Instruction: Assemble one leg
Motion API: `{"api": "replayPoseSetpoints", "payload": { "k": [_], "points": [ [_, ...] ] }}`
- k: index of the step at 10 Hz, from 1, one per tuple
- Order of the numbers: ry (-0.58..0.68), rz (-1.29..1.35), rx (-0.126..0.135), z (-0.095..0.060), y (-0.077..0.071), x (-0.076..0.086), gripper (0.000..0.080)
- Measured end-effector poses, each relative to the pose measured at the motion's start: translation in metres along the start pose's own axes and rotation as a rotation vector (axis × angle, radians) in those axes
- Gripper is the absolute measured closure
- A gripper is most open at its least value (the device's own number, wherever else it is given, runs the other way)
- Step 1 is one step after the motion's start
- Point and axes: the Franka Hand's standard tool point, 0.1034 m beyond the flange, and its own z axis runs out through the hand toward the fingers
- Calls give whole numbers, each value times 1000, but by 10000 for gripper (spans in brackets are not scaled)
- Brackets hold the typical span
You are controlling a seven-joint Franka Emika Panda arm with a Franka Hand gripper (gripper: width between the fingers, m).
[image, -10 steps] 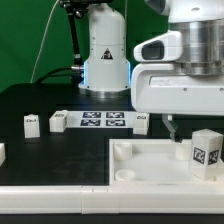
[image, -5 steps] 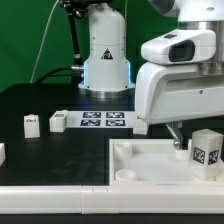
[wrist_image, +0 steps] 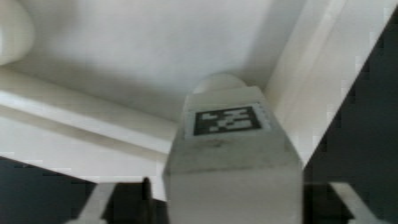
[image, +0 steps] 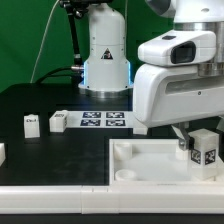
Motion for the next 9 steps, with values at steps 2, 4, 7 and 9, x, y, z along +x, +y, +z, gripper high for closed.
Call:
{"api": "replayPoseSetpoints", "payload": {
  "k": [2, 4, 7, 9],
  "points": [
    [0, 0, 0, 0, 0, 0, 509],
    [8, 275, 21, 2, -3, 0, 509],
    [4, 609, 51, 2, 0, 0, 509],
    [9, 911, 63, 2, 2, -2, 509]
  ]
}}
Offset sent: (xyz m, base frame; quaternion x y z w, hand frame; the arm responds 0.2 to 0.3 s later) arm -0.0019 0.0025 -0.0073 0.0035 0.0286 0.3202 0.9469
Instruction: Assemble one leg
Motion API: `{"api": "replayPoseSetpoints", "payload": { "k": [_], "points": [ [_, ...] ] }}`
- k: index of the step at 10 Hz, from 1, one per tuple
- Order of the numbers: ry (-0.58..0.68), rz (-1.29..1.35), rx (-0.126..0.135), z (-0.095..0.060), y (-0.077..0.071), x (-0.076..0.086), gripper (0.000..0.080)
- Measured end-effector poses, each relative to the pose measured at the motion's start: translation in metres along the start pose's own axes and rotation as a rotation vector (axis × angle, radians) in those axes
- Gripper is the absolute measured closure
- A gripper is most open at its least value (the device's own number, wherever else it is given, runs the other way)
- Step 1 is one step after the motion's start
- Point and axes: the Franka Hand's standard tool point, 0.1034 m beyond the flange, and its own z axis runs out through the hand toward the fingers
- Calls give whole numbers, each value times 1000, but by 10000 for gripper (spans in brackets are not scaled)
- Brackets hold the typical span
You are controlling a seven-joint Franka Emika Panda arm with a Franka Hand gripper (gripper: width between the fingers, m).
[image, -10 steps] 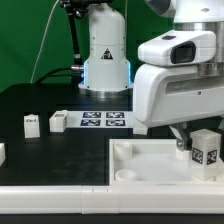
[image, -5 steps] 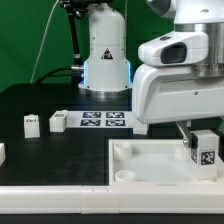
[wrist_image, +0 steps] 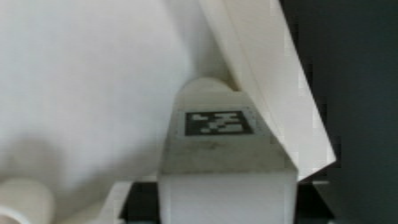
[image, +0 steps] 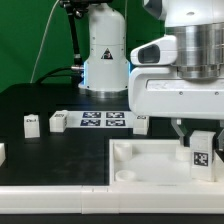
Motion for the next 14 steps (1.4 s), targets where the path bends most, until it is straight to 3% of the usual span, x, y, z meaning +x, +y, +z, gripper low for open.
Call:
{"api": "replayPoseSetpoints", "payload": {
  "k": [2, 4, 7, 9, 14],
  "points": [
    [9, 265, 24, 0, 3, -1, 509],
    [8, 463, 17, 0, 2, -2, 509],
    [7, 418, 16, 1, 2, -2, 507],
    [1, 344, 10, 1, 1, -4, 196],
    [0, -280, -9, -1, -4, -3, 150]
  ]
}}
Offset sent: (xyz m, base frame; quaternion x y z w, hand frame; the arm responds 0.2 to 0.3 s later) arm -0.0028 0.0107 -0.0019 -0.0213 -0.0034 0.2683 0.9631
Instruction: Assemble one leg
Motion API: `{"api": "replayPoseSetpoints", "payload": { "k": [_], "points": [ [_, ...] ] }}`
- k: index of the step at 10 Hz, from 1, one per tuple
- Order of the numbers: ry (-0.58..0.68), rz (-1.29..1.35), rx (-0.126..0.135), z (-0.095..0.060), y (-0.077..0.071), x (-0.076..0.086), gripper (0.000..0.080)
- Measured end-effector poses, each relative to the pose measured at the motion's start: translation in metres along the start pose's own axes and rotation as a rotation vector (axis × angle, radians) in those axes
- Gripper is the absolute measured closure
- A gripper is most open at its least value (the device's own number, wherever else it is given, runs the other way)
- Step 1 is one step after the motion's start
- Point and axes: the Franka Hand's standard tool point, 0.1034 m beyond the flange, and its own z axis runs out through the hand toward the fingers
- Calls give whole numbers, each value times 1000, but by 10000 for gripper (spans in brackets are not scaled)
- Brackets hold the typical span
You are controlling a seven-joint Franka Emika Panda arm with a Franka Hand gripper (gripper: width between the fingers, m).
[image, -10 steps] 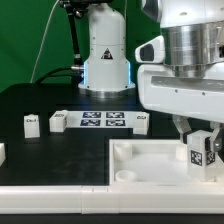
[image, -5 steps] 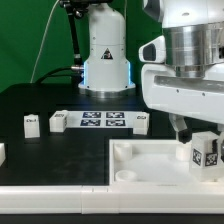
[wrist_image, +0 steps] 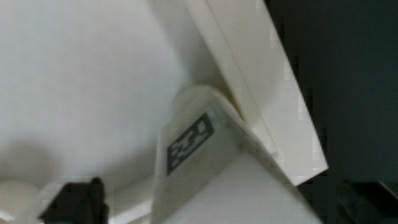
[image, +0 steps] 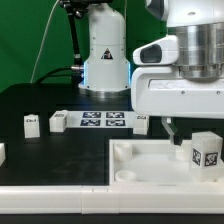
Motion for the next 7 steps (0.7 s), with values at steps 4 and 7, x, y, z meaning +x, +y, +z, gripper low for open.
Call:
{"api": "replayPoseSetpoints", "payload": {
  "k": [4, 7],
  "points": [
    [18, -388, -50, 0, -3, 1, 150],
    [21, -529, -54, 1, -1, 1, 382]
  ]
}}
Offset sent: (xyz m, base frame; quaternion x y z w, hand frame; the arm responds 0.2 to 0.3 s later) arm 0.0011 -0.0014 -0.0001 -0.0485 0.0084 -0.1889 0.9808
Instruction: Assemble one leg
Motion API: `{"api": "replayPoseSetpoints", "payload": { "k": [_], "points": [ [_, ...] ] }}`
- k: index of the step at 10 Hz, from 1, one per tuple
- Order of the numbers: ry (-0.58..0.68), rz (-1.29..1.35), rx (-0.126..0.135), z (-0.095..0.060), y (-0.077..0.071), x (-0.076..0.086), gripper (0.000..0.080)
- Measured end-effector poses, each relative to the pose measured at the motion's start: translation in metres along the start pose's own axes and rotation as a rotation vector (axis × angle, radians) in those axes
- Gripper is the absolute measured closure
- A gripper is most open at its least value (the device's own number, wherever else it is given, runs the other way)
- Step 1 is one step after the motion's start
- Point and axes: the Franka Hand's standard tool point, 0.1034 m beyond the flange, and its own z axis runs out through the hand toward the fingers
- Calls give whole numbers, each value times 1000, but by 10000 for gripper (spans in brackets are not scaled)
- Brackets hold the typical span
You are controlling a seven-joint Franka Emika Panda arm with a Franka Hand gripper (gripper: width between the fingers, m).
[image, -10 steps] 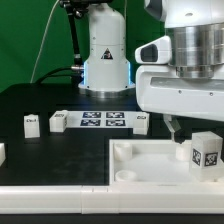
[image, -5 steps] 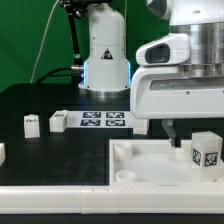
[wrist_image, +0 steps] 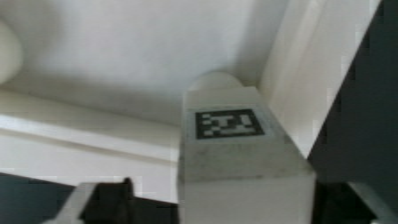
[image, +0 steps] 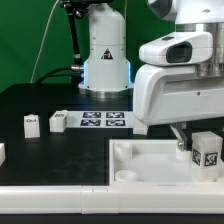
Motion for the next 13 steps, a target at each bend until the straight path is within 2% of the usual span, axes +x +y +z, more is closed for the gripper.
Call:
{"api": "replayPoseSetpoints", "payload": {
  "k": [1, 5, 9, 13],
  "points": [
    [0, -1, 0, 0, 0, 0, 512],
    [1, 65, 2, 0, 0, 0, 508],
    [3, 583, -4, 1, -1, -1, 508],
    [11, 1186, 9, 1, 3, -3, 508]
  ]
}}
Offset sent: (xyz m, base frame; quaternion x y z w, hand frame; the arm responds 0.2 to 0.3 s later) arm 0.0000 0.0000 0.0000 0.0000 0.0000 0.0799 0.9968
